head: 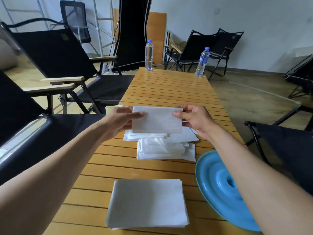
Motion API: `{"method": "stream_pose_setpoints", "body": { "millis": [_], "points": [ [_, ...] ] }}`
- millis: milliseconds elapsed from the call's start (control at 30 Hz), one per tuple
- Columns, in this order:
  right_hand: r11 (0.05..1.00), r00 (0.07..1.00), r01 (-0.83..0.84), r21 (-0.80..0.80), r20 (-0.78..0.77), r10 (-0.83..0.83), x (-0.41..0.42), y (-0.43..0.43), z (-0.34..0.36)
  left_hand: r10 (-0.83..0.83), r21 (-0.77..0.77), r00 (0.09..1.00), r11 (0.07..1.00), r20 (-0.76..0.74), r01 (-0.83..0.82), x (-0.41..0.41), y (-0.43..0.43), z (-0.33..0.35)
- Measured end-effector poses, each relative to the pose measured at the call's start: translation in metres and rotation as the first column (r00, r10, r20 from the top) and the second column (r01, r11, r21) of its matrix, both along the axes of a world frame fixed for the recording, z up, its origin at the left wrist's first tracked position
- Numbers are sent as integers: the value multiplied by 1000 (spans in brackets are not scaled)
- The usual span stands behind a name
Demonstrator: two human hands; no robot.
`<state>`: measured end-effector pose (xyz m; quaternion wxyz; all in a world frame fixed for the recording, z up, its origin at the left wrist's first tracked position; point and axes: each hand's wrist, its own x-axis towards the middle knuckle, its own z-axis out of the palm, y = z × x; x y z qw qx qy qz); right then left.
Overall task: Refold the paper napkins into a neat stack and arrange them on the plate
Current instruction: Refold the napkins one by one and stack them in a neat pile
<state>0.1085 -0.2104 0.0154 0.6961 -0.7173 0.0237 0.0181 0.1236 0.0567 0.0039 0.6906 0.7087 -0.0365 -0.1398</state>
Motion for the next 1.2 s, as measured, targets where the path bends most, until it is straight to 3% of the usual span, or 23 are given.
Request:
{"method": "stream_pose_setpoints", "body": {
  "millis": [100,333,433,533,700,800,967,1200],
  "points": [
    [1000,1000,-12,26,-23,13,-25,4,-3,-19,-54,999,998,-33,17,-20,4,2],
    [993,999,4,116,-47,1,-68,18,0,133,-62,991,989,-23,-134,-67,4,7],
    [996,996,51,69,-78,-45,-82,21,4,144,-48,990,989,7,-143,-81,11,15],
    [999,988,12,-49,-156,-20,-96,20,9,124,29,992,992,14,-124,-90,18,22],
    [943,888,-308,-126,-394,237,-131,7,16,-66,305,994,948,-92,91,-104,39,27],
    [884,826,-422,-199,-486,285,-147,6,9,-134,432,977,880,-167,195,-115,47,21],
    [849,801,-458,-265,-537,264,-149,8,-1,-100,525,986,837,-135,157,-138,46,5],
    [802,834,-440,-403,-515,199,-145,9,-12,-7,538,1000,843,-30,22,-147,40,-12]
  ]
}}
